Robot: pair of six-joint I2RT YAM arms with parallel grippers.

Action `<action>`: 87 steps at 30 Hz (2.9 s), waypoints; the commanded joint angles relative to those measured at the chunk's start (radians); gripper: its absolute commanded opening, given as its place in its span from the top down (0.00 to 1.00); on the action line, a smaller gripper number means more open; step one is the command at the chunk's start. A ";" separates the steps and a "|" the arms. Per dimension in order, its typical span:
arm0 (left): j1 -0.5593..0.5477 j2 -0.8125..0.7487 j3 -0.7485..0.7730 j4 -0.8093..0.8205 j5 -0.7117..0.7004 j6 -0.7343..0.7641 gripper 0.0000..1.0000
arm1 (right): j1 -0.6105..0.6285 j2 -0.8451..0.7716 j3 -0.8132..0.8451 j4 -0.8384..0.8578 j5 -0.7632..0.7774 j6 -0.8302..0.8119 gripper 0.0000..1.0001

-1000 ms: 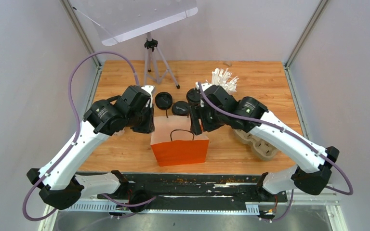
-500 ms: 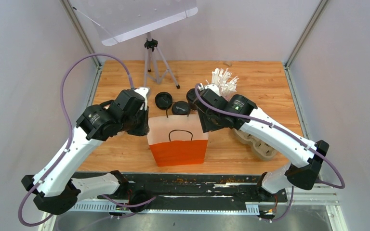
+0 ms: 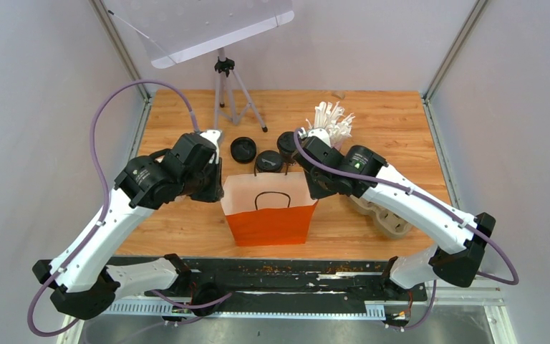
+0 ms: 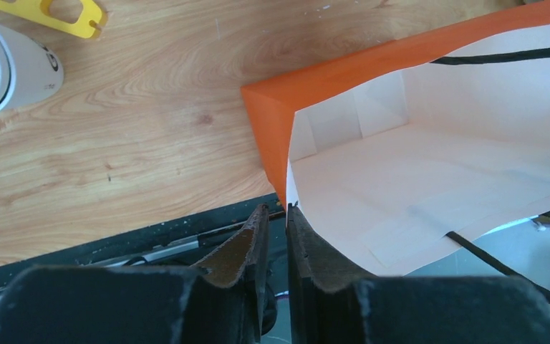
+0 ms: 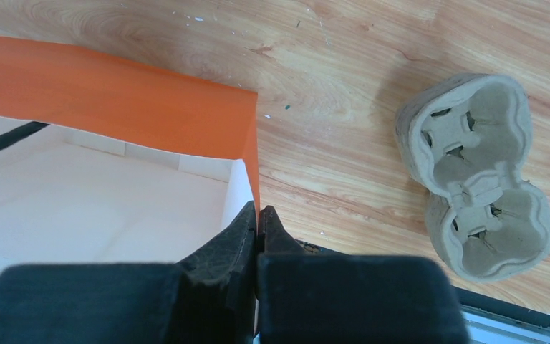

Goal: Pack the takeout coffee

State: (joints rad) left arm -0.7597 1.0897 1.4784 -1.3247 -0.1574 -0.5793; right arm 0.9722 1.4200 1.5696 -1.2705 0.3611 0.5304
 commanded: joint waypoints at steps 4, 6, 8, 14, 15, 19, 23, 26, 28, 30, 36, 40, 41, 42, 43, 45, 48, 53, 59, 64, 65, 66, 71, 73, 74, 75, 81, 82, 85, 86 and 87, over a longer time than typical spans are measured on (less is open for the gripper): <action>0.000 0.016 0.036 0.049 0.044 -0.036 0.66 | 0.003 0.006 0.052 0.038 -0.052 0.006 1.00; 0.000 0.018 0.038 0.054 0.043 -0.044 0.58 | 0.003 0.004 0.064 0.046 -0.067 0.012 1.00; 0.000 0.017 0.029 0.053 0.038 -0.052 0.49 | 0.003 0.003 0.077 0.045 -0.075 0.020 1.00; 0.000 0.007 0.014 0.040 0.009 -0.054 0.39 | 0.002 -0.016 0.069 0.091 -0.122 0.031 0.93; 0.000 0.006 0.011 0.036 0.003 -0.054 0.39 | 0.002 -0.022 0.062 0.105 -0.129 0.030 0.89; 0.000 -0.002 -0.007 0.033 -0.003 -0.054 0.39 | 0.001 -0.035 0.059 0.105 -0.130 0.028 0.75; 0.000 0.007 -0.005 0.046 0.001 -0.037 0.39 | -0.006 -0.040 0.071 0.082 -0.113 0.043 0.69; 0.000 0.028 0.002 0.050 0.020 -0.031 0.38 | -0.006 -0.037 0.064 0.080 -0.097 0.030 0.63; 0.000 0.040 0.003 0.051 0.032 -0.029 0.38 | -0.006 -0.026 0.075 0.061 -0.082 0.021 0.56; 0.000 0.044 0.001 0.051 0.034 -0.030 0.37 | -0.006 -0.016 0.100 0.035 -0.069 0.012 0.52; 0.000 0.046 -0.017 0.049 0.027 -0.004 0.50 | -0.007 -0.026 0.185 -0.003 -0.053 -0.060 0.44; 0.000 0.056 -0.005 0.056 -0.012 0.069 0.66 | -0.037 -0.044 0.256 -0.017 -0.116 -0.142 0.38; 0.000 0.055 0.003 0.057 -0.016 0.087 0.69 | -0.055 -0.051 0.272 -0.021 -0.142 -0.167 0.38; 0.000 0.054 0.009 0.058 -0.021 0.099 0.72 | -0.069 -0.059 0.287 -0.023 -0.163 -0.193 0.37; 0.000 0.051 0.014 0.063 -0.023 0.110 0.75 | -0.083 -0.070 0.296 -0.022 -0.182 -0.219 0.37; 0.000 0.041 0.015 0.087 0.003 0.142 0.78 | -0.145 -0.096 0.285 -0.015 -0.236 -0.274 0.37; 0.000 0.024 -0.005 0.126 0.039 0.191 0.80 | -0.289 -0.146 0.231 0.026 -0.333 -0.374 0.37; 0.002 0.018 -0.032 0.137 0.061 0.218 0.79 | -0.562 -0.161 0.120 0.018 -0.361 -0.370 0.36; 0.002 0.019 -0.014 0.143 0.077 0.223 0.60 | -0.727 -0.132 -0.065 0.006 -0.289 -0.232 0.37; 0.002 0.026 0.031 0.130 0.087 0.210 0.43 | -0.840 -0.133 -0.224 0.069 -0.268 -0.044 0.36; 0.002 0.026 0.041 0.123 0.086 0.206 0.40 | -0.858 -0.132 -0.259 0.080 -0.260 -0.002 0.36; 0.002 0.025 0.048 0.117 0.084 0.202 0.37 | -0.864 -0.131 -0.279 0.085 -0.242 0.025 0.35; 0.002 -0.005 0.051 0.080 0.034 0.181 0.26 | -0.869 -0.147 -0.369 0.140 -0.123 0.116 0.27; 0.002 -0.024 0.040 0.067 0.013 0.179 0.25 | -0.870 -0.148 -0.404 0.183 -0.140 0.120 0.26; 0.002 -0.033 0.036 0.065 0.008 0.179 0.25 | -0.870 -0.141 -0.420 0.199 -0.152 0.127 0.26; 0.002 -0.041 0.032 0.062 0.003 0.179 0.25 | -0.870 -0.135 -0.434 0.210 -0.165 0.134 0.26; 0.002 -0.066 0.034 0.044 -0.017 0.180 0.25 | -0.870 -0.097 -0.509 0.249 -0.183 0.191 0.29; 0.002 -0.064 0.035 0.040 -0.014 0.182 0.25 | -0.870 -0.096 -0.518 0.252 -0.180 0.203 0.29; 0.002 -0.060 0.028 0.037 -0.004 0.176 0.25 | -0.870 -0.087 -0.537 0.254 -0.159 0.215 0.30; 0.002 -0.058 0.022 0.039 0.000 0.171 0.26 | -0.870 -0.082 -0.541 0.251 -0.153 0.217 0.30; 0.001 -0.058 0.017 0.044 0.007 0.164 0.26 | -0.870 -0.078 -0.544 0.250 -0.148 0.217 0.30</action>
State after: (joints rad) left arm -0.7586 1.0298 1.4971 -1.2808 -0.1524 -0.3943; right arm 0.1051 1.3304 1.0348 -1.0550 0.1772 0.7006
